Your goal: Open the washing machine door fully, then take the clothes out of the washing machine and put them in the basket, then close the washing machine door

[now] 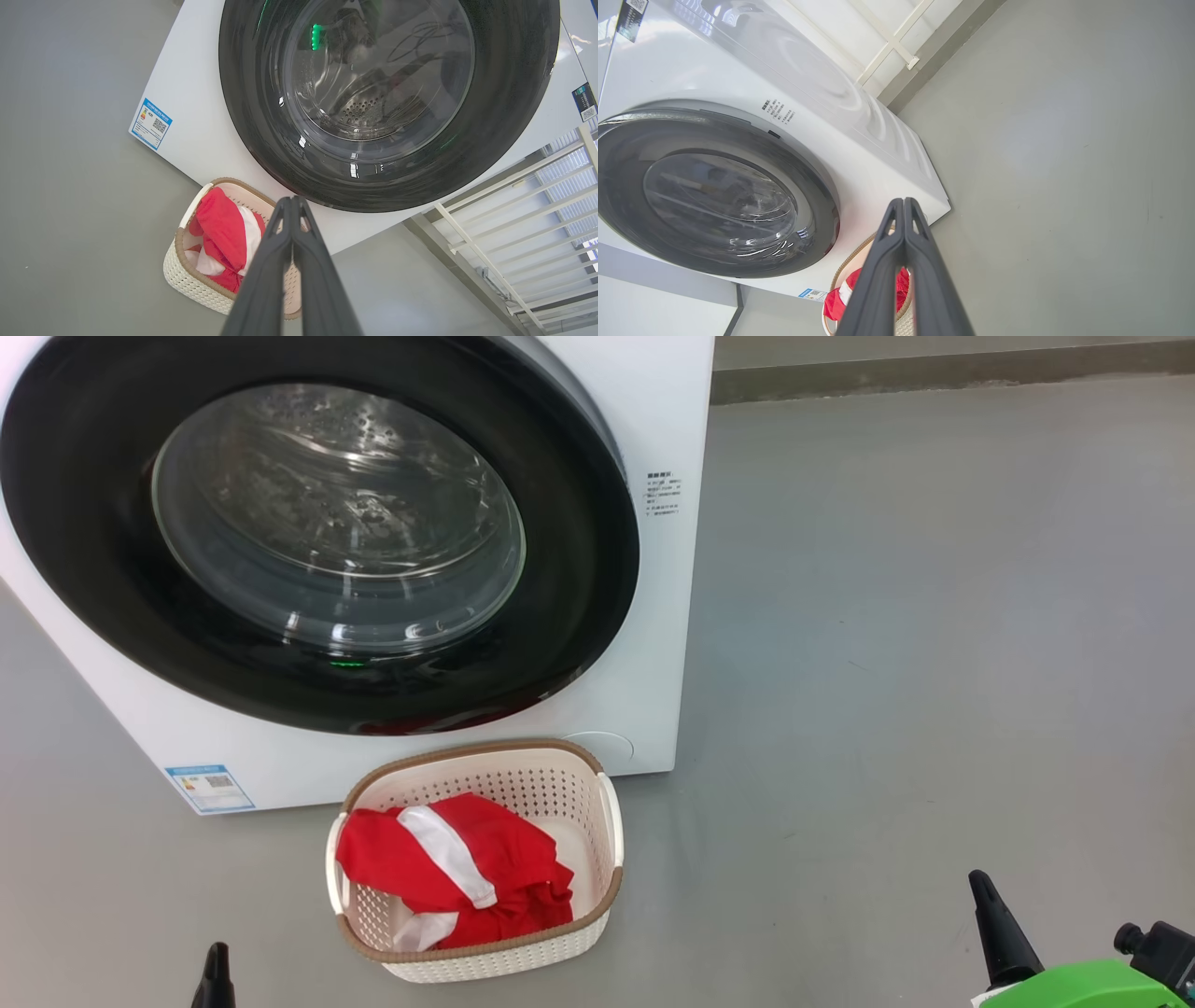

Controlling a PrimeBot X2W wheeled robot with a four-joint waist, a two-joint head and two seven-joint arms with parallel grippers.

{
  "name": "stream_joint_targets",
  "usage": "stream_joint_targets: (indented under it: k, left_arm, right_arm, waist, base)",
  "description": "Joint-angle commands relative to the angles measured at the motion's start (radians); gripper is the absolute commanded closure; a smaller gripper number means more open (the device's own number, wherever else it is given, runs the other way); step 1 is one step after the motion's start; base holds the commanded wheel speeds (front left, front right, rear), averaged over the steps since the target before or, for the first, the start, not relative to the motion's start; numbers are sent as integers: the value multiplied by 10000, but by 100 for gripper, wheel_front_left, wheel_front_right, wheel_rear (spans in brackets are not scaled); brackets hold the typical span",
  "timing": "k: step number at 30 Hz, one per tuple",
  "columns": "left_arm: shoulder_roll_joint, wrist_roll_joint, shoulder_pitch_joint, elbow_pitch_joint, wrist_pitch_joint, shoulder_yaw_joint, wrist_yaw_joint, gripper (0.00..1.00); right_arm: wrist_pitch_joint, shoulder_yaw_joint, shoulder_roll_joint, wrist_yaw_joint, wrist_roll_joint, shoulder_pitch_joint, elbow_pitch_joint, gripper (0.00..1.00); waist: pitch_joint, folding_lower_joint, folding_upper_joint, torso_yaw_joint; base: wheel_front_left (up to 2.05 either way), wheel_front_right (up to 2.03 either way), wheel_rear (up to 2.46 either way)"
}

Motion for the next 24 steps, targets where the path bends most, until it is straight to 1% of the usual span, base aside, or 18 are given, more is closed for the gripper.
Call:
stream_joint_targets:
  k: [1, 24]
  left_arm:
    - [84, -378, -527, -193, 74, 208, -14, 100]
    - [47, -2702, -955, -168, 737, 312, -20, 100]
  right_arm:
    - [69, 35, -32, -10, 312, -466, -320, 100]
    - [750, -221, 229, -15, 2489, -598, -598, 100]
  waist:
    - [3, -1, 0, 8]
    - [34, -1, 0, 95]
  base:
    - [0, 0, 0]
    - [0, 0, 0]
